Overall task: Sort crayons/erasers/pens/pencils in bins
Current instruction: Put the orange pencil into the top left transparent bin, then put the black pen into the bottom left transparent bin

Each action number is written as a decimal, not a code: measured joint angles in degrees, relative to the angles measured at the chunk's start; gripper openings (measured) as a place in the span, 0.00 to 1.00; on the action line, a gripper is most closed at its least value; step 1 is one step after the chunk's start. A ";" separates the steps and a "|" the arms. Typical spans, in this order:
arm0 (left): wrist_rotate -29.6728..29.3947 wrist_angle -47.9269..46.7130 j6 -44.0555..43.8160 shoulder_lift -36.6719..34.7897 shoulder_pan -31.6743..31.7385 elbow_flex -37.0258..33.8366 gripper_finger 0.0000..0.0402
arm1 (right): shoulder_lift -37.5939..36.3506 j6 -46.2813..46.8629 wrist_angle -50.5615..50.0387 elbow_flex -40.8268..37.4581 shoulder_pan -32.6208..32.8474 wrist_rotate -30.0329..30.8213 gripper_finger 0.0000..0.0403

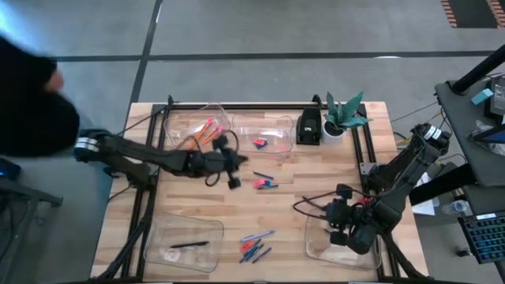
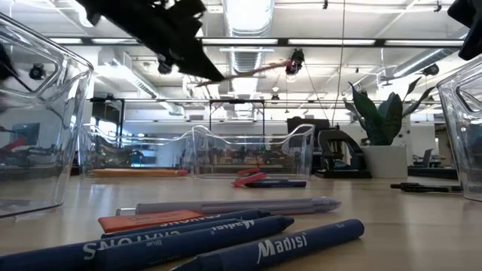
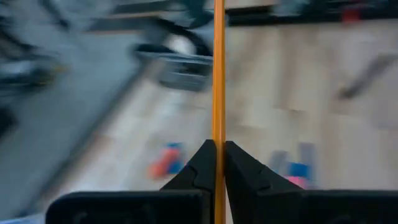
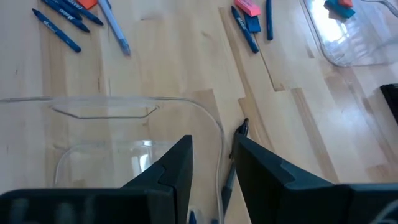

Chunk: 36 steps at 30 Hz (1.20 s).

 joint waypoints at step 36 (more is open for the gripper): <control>-6.07 -36.01 -17.86 -20.62 20.06 -12.61 0.00 | 0.33 -1.44 0.14 -0.74 -1.53 1.56 0.27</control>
